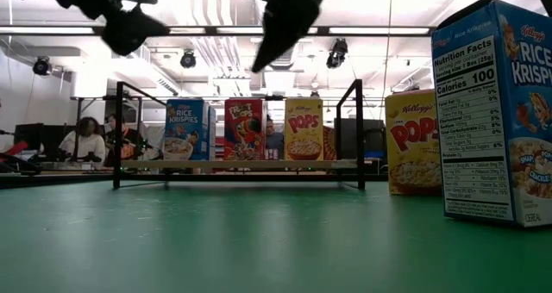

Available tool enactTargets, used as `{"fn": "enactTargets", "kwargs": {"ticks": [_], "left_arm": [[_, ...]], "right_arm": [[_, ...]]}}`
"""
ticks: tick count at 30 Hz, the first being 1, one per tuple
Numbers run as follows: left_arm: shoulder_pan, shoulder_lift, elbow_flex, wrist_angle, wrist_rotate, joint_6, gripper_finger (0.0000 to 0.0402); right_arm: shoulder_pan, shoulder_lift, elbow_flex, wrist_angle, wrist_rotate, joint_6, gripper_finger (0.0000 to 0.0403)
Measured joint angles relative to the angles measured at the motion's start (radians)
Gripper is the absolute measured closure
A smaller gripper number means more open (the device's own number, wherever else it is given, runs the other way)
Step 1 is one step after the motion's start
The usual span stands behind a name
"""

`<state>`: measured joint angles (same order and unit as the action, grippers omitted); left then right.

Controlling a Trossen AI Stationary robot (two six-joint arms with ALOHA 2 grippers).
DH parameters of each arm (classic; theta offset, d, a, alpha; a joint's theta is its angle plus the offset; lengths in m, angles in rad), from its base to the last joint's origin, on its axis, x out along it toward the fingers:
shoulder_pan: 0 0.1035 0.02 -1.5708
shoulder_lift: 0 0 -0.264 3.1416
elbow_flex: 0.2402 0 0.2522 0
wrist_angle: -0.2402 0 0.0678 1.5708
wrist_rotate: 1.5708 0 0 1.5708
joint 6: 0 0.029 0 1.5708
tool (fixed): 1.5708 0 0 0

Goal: Stack cereal on shelf
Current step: Put the red cereal box on the shelf aligned with the other red cereal box

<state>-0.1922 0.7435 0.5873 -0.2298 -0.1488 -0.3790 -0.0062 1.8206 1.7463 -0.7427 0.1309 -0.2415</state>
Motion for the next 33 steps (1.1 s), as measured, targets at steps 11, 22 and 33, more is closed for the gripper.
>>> {"fn": "enactTargets", "kwargs": {"ticks": [11,22,33], "left_arm": [[-0.104,0.143,0.191,-0.405,0.005,-0.385,0.0184],[-0.268,0.324,0.439,-0.873,0.041,-0.980,0.0184],[-0.445,0.466,0.523,-0.901,0.142,-1.432,0.0184]], "right_arm": [[-0.010,-0.002,-0.053,0.233,-0.008,-0.118,0.0394],[-0.009,-0.007,-0.110,0.251,-0.011,-0.114,0.0394],[-0.010,-0.027,-0.174,0.288,-0.090,-0.143,0.0394]]}}
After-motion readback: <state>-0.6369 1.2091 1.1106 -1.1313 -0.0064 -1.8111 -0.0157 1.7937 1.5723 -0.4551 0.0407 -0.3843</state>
